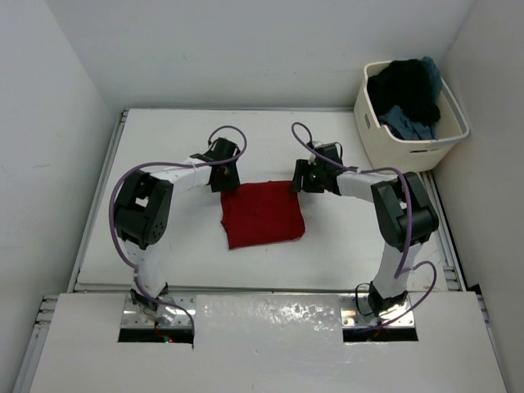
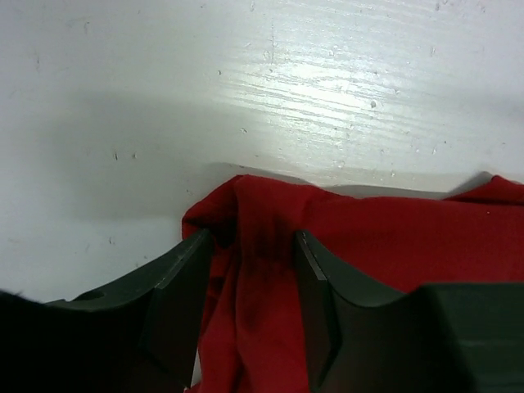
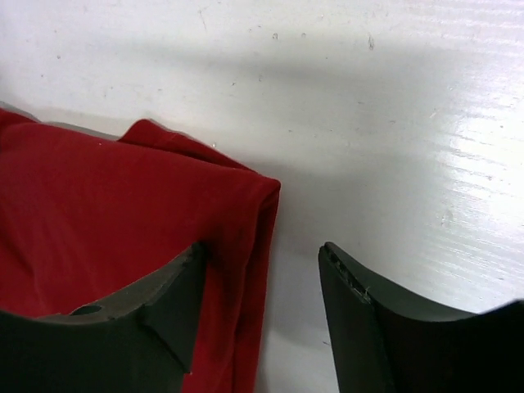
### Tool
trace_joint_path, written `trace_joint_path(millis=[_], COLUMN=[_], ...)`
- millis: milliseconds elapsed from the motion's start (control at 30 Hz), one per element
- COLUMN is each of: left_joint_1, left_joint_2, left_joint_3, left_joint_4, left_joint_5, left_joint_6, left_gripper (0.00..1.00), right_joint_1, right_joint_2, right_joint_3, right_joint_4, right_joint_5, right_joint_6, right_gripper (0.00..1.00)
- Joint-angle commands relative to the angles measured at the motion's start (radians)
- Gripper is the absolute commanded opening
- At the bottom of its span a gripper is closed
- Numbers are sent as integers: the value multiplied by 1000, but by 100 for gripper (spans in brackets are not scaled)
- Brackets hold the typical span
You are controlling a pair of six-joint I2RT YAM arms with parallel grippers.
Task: Fold and stack the t-shirts
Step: Fold the long partially folded tshirt into a neat square
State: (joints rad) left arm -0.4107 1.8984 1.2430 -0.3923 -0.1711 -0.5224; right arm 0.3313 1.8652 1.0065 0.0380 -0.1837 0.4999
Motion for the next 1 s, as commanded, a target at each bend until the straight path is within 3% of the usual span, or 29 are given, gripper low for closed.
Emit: trace_joint_path(millis=[0, 233, 467, 633, 733, 867, 900, 967], left_joint_1=[0, 0, 0, 0, -4, -4, -4, -5], left_joint_2=[4, 34, -38, 20, 45, 51, 56, 64], left_joint_3=[36, 81, 61, 59, 41, 42, 45, 64], left_joint_4=[39, 26, -2, 23, 62, 102, 108, 106], left_joint_5=[-13, -7, -50, -7, 35, 12, 16, 27], left_joint_6=[4, 2, 1, 18, 9, 5, 5, 9], left_gripper=[42, 42, 45, 42, 33, 28, 25, 7], right_joint_1=[2, 3, 2, 3, 2, 2, 3, 2], right_joint_2=[12, 22, -1, -5, -1, 3, 6, 11], right_joint_3=[47, 43, 32, 23, 26, 26, 27, 33], right_joint_4=[71, 82, 72, 92, 92, 100, 100, 96], right_joint_5=[-2, -23, -25, -30, -33, -33, -33, -34], right_joint_6=[39, 49, 39, 55, 54, 55, 55, 52], right_gripper=[55, 51, 49, 46, 44, 41, 40, 34])
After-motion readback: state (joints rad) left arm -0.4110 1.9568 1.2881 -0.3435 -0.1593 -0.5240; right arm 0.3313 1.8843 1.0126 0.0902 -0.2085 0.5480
